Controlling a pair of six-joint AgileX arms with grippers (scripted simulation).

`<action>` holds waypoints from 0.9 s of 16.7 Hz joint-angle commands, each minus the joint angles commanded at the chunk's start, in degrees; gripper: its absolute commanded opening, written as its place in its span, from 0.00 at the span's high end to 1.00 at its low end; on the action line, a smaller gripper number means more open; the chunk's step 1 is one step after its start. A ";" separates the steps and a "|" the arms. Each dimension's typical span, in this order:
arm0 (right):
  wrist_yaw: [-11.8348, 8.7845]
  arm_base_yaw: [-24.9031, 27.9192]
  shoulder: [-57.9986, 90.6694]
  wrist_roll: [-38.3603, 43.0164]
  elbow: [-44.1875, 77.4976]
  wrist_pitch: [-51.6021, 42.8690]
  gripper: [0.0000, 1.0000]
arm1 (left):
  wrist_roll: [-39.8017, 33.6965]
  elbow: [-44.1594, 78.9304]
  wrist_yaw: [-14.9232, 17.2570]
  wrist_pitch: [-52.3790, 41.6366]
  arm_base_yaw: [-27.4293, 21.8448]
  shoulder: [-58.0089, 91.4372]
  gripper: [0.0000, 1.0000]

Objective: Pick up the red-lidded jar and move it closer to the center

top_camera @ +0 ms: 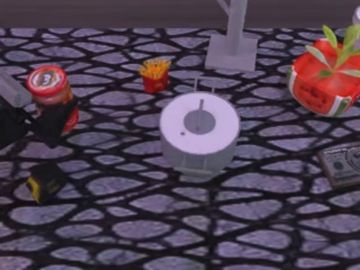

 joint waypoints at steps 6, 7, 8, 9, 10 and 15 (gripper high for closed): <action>0.00 0.00 0.00 0.00 0.00 0.00 0.00 | -0.90 -9.51 -2.42 13.80 -3.77 3.49 1.00; 0.00 0.00 0.00 0.00 0.00 0.00 0.00 | -0.93 -9.76 -2.49 14.08 -3.87 3.56 1.00; 0.00 0.00 0.00 0.00 0.00 0.00 0.00 | -0.93 -9.76 -2.49 14.08 -3.87 3.56 1.00; 0.00 0.00 0.00 0.00 0.00 0.00 0.00 | -0.93 -9.76 -2.49 14.08 -3.87 3.56 1.00; 0.00 0.00 0.00 0.00 0.00 0.00 0.00 | -0.82 -9.60 -2.41 13.94 -3.58 3.38 1.00; 0.00 0.00 0.00 0.00 0.00 0.00 0.00 | -1.76 -4.99 -5.66 14.99 -6.92 8.27 1.00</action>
